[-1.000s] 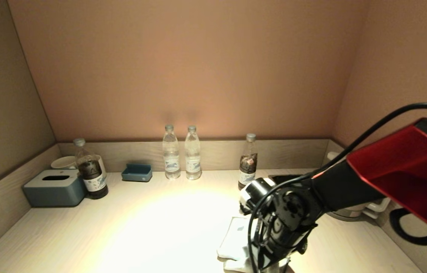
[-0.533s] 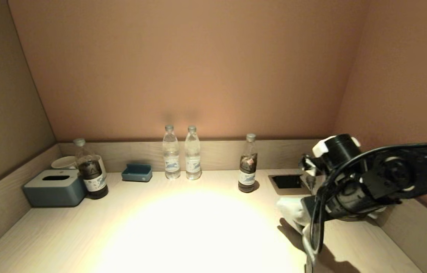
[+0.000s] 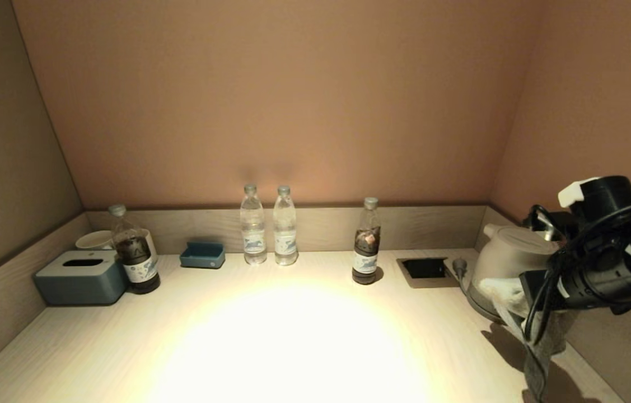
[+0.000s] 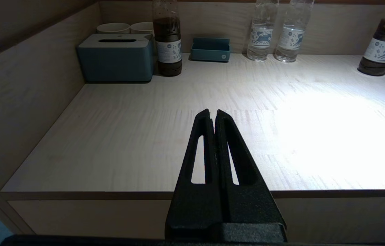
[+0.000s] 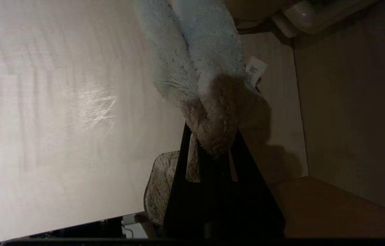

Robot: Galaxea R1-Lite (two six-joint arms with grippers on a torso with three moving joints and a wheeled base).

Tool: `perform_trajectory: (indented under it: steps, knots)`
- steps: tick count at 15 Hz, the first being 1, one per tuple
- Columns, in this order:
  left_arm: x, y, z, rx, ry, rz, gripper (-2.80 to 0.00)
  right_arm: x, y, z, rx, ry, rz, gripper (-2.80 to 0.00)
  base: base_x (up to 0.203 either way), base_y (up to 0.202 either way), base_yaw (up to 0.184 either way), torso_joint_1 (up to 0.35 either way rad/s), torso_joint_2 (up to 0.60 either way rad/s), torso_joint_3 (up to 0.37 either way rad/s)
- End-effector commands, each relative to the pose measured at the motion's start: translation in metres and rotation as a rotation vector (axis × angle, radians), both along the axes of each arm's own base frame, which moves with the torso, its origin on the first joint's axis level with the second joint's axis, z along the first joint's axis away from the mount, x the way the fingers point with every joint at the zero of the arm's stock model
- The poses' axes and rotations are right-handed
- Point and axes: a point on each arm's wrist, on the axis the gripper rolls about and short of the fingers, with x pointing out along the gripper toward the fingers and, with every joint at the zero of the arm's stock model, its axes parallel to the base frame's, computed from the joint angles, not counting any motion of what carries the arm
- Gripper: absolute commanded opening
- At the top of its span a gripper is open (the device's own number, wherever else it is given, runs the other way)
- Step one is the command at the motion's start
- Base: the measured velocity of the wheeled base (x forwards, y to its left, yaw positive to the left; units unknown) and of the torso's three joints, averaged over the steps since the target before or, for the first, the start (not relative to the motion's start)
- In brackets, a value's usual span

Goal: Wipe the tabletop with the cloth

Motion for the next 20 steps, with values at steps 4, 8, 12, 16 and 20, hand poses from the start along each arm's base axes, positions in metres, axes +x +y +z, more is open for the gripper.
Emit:
perform_trajectory:
  steps: [4,8,12,16,20]
  knots:
    - [0.0,0.0,0.0,-0.001,0.0,0.0,-2.8,0.024,-0.042,-0.041,0.018,0.119,-0.124,0.0,0.0,0.0,0.0,0.0,0.0,0.0]
    - [0.0,0.0,0.0,-0.001,0.0,0.0,-2.8,0.044,-0.057,-0.064,0.021,0.136,-0.156,0.0,0.0,0.0,0.0,0.0,0.0,0.0]
    - [0.0,0.0,0.0,-0.001,-0.001,0.0,-2.8,0.007,-0.044,0.011,0.044,-0.13,-0.086,0.0,0.0,0.0,0.0,0.0,0.0,0.0]
    - [0.0,0.0,0.0,-0.001,0.0,0.0,-2.8,-0.063,-0.002,0.08,0.073,-0.398,0.148,0.0,0.0,0.0,0.0,0.0,0.0,0.0]
    - [0.0,0.0,0.0,-0.001,0.0,0.0,-2.8,-0.105,0.024,0.077,0.101,-0.447,0.313,-2.8,0.0,0.0,0.0,0.0,0.0,0.0]
